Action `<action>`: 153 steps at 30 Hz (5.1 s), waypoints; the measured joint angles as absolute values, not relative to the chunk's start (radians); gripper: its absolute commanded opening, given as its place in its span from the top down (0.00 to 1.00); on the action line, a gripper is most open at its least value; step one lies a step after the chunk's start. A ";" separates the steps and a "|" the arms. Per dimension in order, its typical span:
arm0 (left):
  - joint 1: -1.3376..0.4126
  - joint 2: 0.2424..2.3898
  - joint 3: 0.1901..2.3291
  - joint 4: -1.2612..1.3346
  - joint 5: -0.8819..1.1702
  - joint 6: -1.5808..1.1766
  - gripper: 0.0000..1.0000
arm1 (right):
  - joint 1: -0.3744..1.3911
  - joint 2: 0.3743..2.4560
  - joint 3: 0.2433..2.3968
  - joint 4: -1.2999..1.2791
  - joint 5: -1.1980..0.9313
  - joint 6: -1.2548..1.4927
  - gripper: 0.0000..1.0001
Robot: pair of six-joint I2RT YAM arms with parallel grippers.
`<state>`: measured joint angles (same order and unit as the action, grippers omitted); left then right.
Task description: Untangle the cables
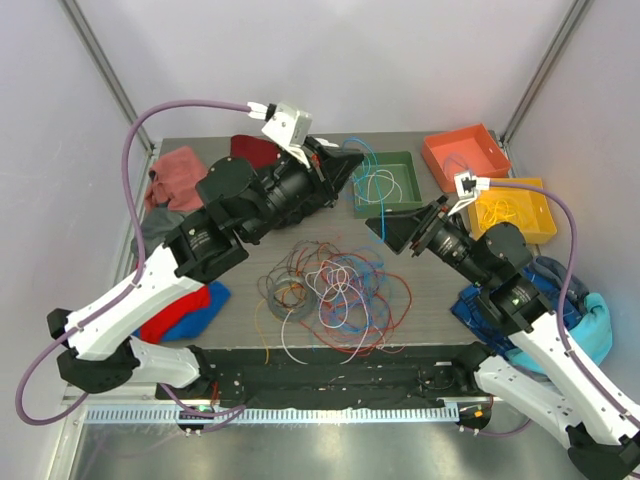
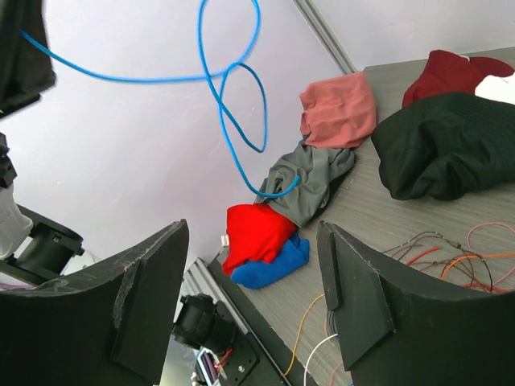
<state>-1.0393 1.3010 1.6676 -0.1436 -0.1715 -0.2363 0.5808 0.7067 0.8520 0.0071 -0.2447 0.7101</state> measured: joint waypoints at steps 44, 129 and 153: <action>-0.857 1.544 1.585 -0.177 0.172 -0.583 1.00 | 0.581 0.712 0.688 0.019 -0.044 0.543 0.28; -0.868 0.936 0.503 -0.114 -0.146 -0.820 0.00 | 0.480 1.226 0.956 0.020 0.271 0.520 0.31; -0.908 0.926 0.501 -0.053 -0.127 -0.886 0.00 | 0.530 1.075 0.815 -0.129 0.484 0.460 0.57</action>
